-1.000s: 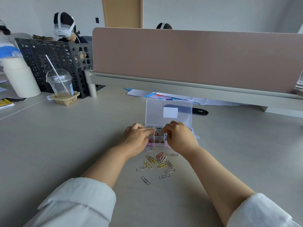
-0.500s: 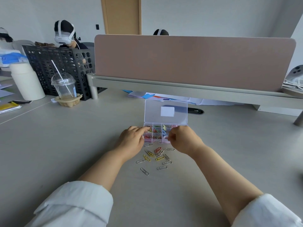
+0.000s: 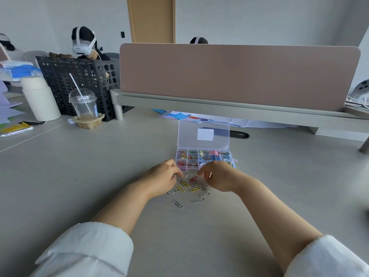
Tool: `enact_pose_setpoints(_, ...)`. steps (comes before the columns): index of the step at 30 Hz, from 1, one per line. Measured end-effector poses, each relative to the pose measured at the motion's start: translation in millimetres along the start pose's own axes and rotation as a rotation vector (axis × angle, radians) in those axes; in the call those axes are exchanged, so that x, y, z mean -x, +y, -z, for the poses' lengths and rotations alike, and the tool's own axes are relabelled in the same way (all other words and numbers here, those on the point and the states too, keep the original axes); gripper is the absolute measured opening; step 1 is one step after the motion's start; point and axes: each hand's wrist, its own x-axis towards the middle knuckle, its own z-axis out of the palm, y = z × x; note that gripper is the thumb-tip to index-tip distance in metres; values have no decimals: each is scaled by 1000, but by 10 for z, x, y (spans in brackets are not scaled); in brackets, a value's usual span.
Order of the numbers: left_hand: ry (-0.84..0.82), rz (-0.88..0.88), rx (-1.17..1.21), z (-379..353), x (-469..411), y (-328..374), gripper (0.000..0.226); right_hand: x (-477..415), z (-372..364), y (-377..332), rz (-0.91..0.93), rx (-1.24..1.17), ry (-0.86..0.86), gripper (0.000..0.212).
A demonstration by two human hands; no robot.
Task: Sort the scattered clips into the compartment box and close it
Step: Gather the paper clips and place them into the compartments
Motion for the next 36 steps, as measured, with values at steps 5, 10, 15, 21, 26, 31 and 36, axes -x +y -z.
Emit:
enact_pose_setpoints(5, 11, -63, 72, 28, 34, -44, 18, -12, -51, -1, 105, -70, -47, 40)
enact_pose_setpoints(10, -205, 21, 119, 229, 105, -77, 60, 79, 118, 65, 41, -126, -93, 31)
enact_pose_setpoints(15, -314, 48, -29, 204, 110, -29, 82, 102, 99, -11, -13, -71, -231, 66)
enact_pose_setpoints(21, -131, 51, 57, 51, -7, 25, 70, -47, -76, -116, 36, -149, -79, 57)
enact_pose_setpoints(26, -127, -15, 4, 19, -56, 37, 55, -130, -158, -46, 42, -198, 41, 33)
enact_pose_setpoints(31, -62, -33, 14, -10, -83, 12, 35, -154, -168, -65, 78, -186, 100, 29)
enact_pose_setpoints(36, -14, -26, -55, 2, -99, 15, 21, -207, -194, -111, 92, -129, 102, 21)
